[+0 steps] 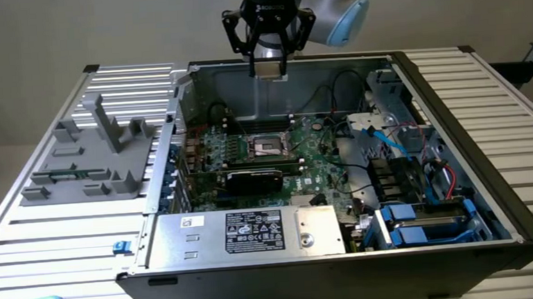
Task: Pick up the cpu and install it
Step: 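Place the cpu into insertion slot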
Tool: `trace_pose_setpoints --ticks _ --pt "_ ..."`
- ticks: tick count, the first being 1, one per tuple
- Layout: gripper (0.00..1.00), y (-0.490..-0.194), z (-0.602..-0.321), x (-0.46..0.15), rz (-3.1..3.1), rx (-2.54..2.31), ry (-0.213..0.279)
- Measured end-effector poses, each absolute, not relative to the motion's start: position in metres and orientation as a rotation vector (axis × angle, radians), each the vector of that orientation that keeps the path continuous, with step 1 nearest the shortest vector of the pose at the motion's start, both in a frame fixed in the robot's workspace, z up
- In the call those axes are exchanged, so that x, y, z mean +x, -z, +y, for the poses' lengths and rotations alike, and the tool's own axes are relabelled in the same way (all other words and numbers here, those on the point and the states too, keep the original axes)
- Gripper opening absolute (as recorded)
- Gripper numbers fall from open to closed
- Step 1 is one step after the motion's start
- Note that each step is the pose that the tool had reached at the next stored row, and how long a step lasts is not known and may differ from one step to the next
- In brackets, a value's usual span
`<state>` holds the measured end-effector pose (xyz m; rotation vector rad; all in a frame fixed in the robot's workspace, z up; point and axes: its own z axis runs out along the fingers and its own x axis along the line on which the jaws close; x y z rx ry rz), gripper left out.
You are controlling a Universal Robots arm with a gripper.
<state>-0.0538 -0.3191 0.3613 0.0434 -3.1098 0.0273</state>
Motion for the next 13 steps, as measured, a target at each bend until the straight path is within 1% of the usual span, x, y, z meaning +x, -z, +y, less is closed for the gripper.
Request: trace_pose_setpoints --ticks 8,13 --pt "0.56 -0.3613 -0.3191 -0.0538 -3.11 0.043 -0.027" --pt "0.56 -0.3611 -0.3191 -0.0538 -3.109 -0.07 -0.026"
